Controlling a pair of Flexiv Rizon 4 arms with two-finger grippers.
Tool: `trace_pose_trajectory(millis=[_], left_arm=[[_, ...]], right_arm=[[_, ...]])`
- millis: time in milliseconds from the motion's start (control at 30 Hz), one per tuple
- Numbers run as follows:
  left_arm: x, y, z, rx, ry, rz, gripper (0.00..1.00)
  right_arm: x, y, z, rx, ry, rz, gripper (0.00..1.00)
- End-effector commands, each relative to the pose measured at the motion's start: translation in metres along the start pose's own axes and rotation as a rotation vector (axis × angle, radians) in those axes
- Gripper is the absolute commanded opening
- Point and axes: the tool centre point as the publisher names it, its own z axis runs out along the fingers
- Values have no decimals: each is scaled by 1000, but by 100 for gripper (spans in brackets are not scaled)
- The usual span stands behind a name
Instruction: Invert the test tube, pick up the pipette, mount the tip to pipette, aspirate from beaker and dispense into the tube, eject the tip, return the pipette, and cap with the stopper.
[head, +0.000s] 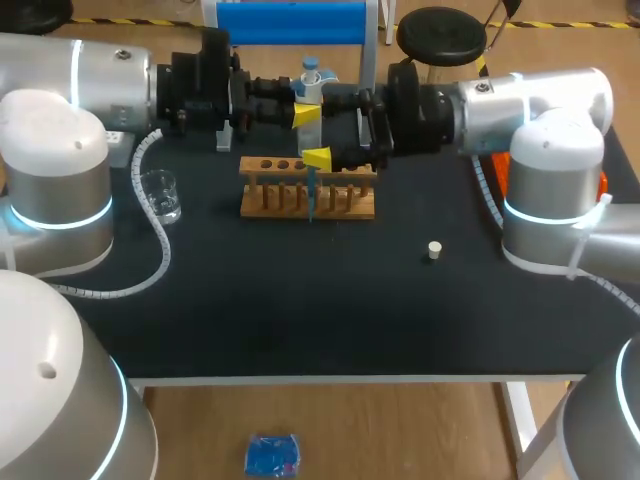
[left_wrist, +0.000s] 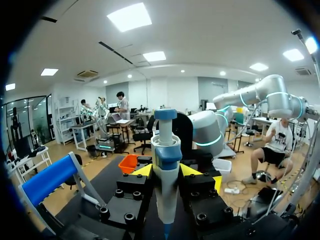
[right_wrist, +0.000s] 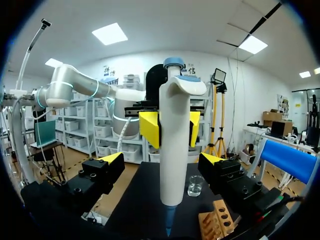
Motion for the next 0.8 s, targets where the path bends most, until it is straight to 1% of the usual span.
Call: trace_pose_trajectory(millis=[33, 267, 367, 400, 433, 467, 500, 567, 600, 633, 667, 800], left_arm=[[-1, 0, 0, 1, 2, 1, 0], [-1, 0, 0, 1, 2, 1, 0], [-1, 0, 0, 1, 2, 1, 0], [-1, 0, 0, 1, 2, 1, 0], [-1, 0, 0, 1, 2, 1, 0], [-1, 0, 0, 1, 2, 1, 0], [-1, 0, 0, 1, 2, 1, 0], [-1, 0, 0, 1, 2, 1, 0], [-1, 0, 0, 1, 2, 1, 0], [-1, 0, 0, 1, 2, 1, 0], [-1, 0, 0, 1, 2, 1, 0], [-1, 0, 0, 1, 2, 1, 0]], right_arm=[[-1, -1, 3, -3, -6, -1, 100], [-3, 3, 2, -12, -12, -8, 100], [-3, 5, 2, -17, -10, -10, 89], [-3, 5, 2, -18, -9, -11, 80], [-3, 5, 3, -18, -9, -12, 75], [-3, 5, 3, -18, -9, -11, 72], [-4, 5, 4, -18, -9, -10, 71], [-5, 5, 4, -22, -8, -6, 73], [-5, 5, 5, -25, -7, -5, 76], [-5, 5, 5, -25, -8, -5, 76], [-6, 5, 5, -26, -9, -5, 78], [-6, 7, 6, -30, -9, -8, 79]])
